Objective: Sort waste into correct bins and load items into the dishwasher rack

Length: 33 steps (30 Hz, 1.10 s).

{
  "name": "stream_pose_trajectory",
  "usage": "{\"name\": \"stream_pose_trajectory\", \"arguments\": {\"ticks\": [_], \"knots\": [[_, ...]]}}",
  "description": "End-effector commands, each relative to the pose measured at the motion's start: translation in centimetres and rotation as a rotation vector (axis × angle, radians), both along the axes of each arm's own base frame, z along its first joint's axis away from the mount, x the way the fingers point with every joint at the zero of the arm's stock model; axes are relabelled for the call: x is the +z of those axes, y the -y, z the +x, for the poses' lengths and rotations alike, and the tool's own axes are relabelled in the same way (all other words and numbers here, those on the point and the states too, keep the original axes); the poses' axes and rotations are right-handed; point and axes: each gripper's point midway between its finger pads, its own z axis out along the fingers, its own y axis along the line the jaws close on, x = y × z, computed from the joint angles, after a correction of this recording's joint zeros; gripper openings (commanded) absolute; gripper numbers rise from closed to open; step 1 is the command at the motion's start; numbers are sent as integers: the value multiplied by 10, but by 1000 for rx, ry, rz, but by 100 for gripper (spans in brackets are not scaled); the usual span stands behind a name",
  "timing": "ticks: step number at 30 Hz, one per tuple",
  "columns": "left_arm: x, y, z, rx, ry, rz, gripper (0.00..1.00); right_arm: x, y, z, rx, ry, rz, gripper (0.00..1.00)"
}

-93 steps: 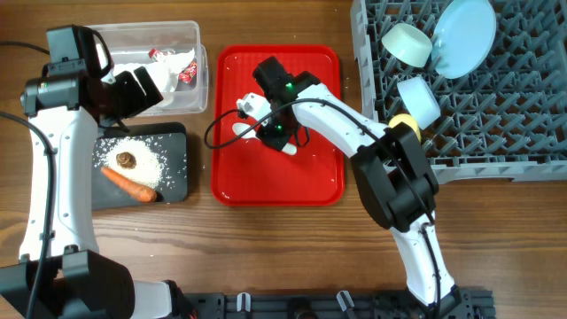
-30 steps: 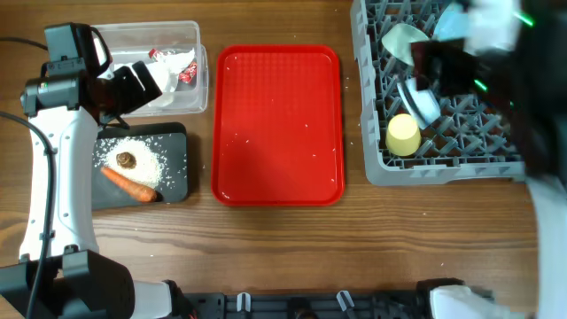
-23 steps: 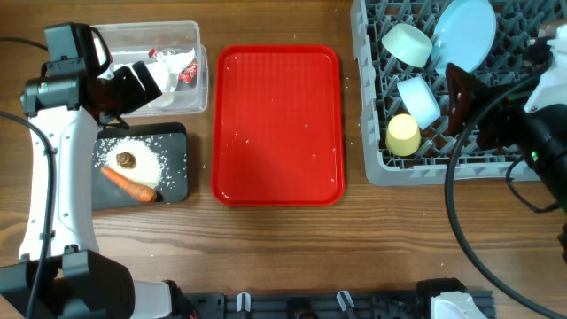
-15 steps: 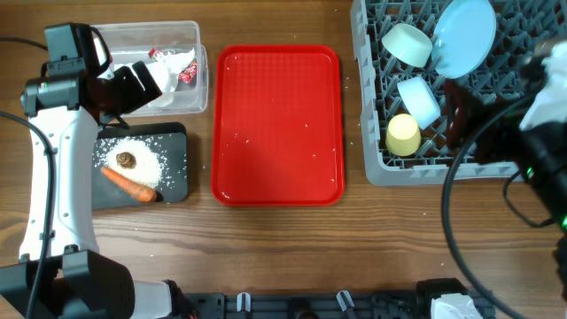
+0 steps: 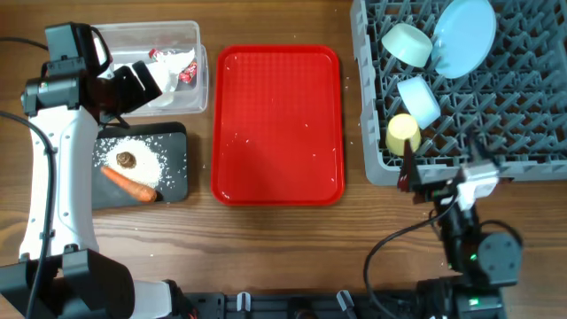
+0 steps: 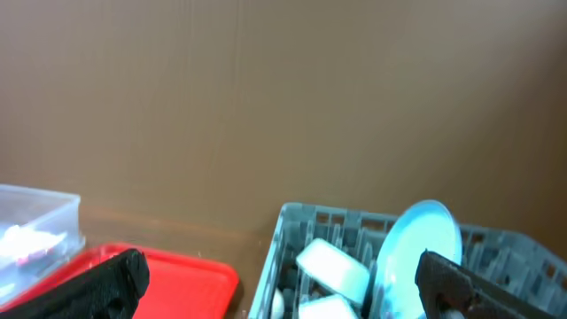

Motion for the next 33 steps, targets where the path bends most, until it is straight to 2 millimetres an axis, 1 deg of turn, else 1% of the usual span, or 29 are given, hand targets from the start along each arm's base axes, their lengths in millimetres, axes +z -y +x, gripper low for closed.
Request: {"name": "stream_pose_trajectory", "arguments": {"ticks": [1,2,4,6,10,33], "knots": [[-2,-3,0,12,-6,3,100,-36,-1,-6,6,0,-3,100],[-2,-3,0,12,-6,3,100,-43,-2,-8,13,5,-4,100],[-2,-3,0,12,-6,3,100,-50,-2,-11,16,12,-4,100],[-3,-3,0,12,-6,3,100,-62,-2,-12,17,-11,-6,100],[-2,-3,0,12,-6,3,100,-99,-10,-11,61,-160,-21,100],[-2,-3,0,12,-6,3,100,-99,-10,-11,61,-158,-22,100]]}}
